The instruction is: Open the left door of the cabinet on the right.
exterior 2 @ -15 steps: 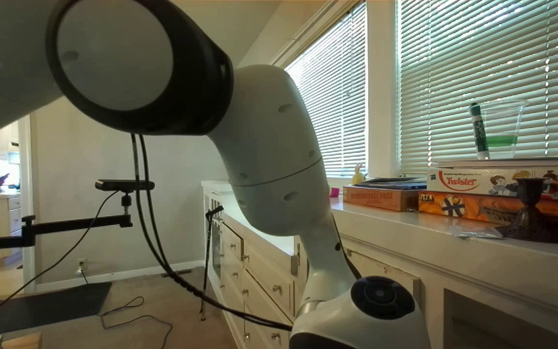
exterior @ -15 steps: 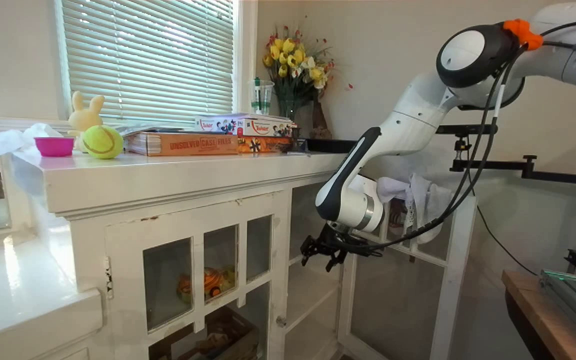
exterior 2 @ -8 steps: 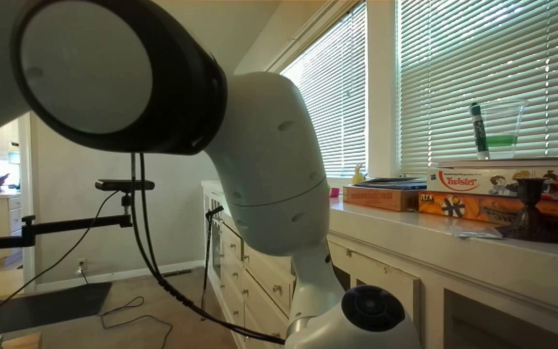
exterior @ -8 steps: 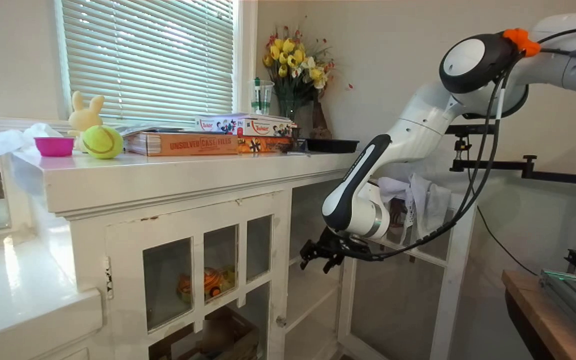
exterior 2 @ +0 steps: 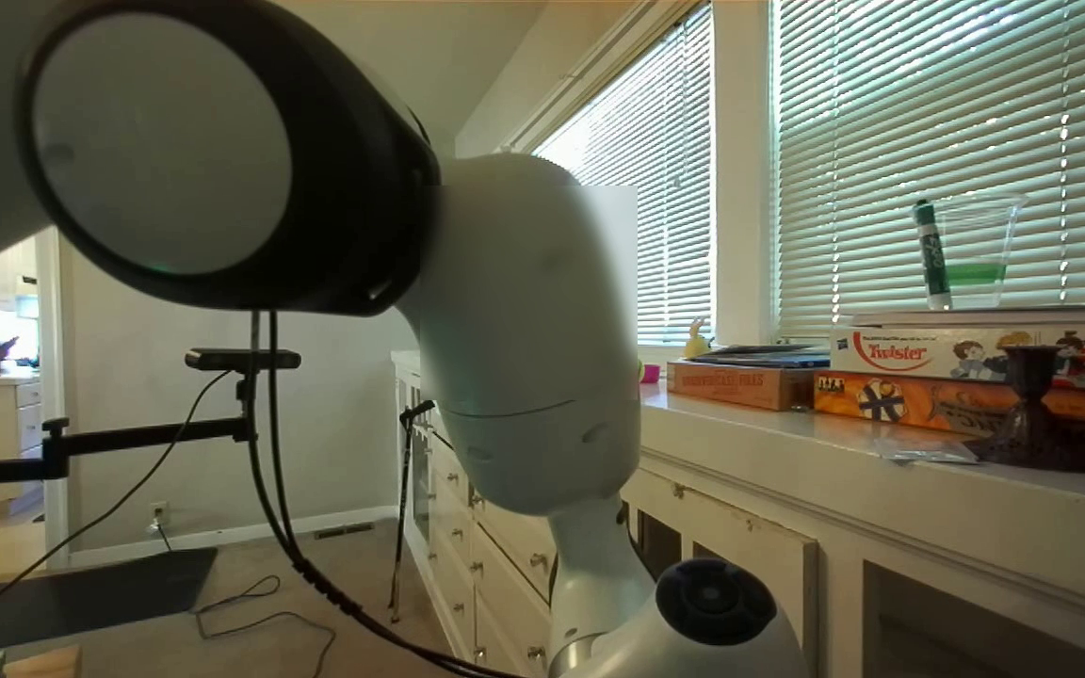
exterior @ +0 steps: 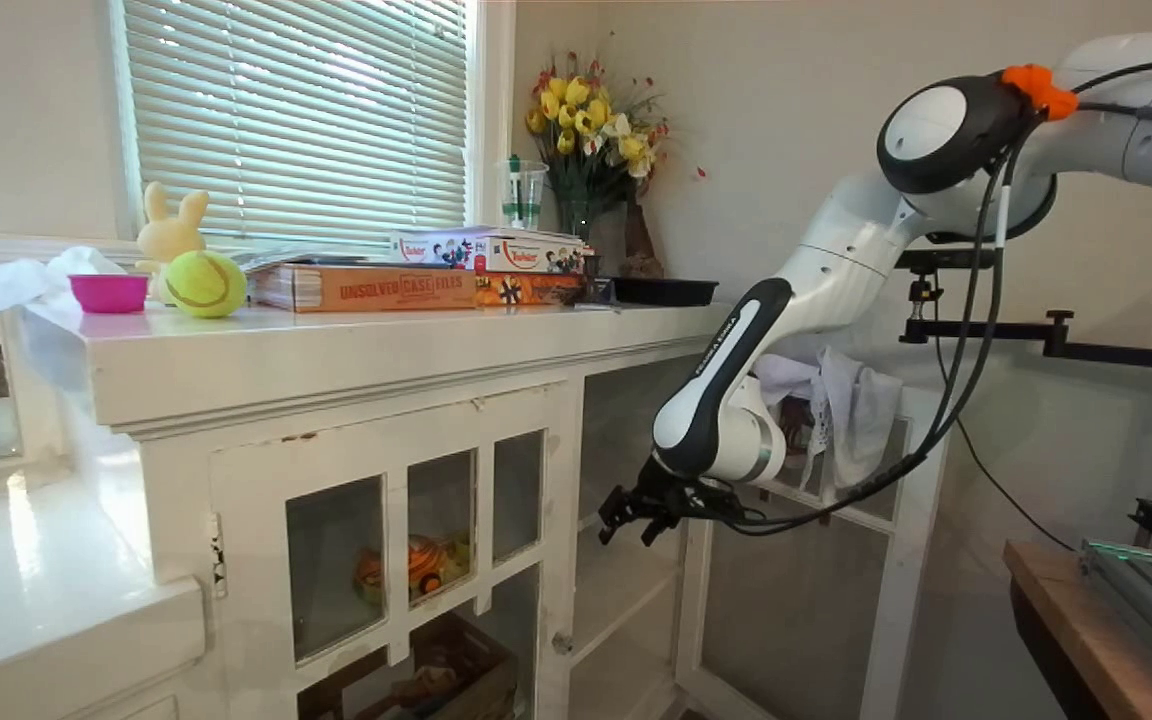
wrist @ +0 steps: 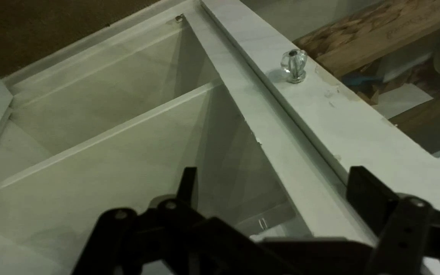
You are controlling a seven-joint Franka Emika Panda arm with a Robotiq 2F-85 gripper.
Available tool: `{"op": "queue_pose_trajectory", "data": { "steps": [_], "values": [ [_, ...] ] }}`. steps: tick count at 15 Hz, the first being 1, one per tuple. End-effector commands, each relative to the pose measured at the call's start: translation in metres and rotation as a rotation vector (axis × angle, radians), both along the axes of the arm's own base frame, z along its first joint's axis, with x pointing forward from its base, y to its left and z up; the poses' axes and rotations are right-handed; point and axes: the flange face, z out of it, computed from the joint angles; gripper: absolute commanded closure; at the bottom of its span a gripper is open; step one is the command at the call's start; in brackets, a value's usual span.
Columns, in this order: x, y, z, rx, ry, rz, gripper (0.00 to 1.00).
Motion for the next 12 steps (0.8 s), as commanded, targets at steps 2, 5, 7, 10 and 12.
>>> {"op": "queue_pose_trajectory", "data": {
  "steps": [2, 5, 7, 10, 12],
  "values": [
    [0.002, 0.008, 0.000, -0.068, -0.011, 0.116, 0.00],
    [0.003, 0.012, 0.001, -0.105, -0.009, 0.196, 0.00],
    [0.004, 0.015, 0.002, -0.126, -0.009, 0.242, 0.00],
    [0.004, 0.022, 0.005, -0.160, -0.020, 0.323, 0.00],
    [0.008, 0.018, 0.003, -0.135, -0.009, 0.285, 0.00]
  ]
}}
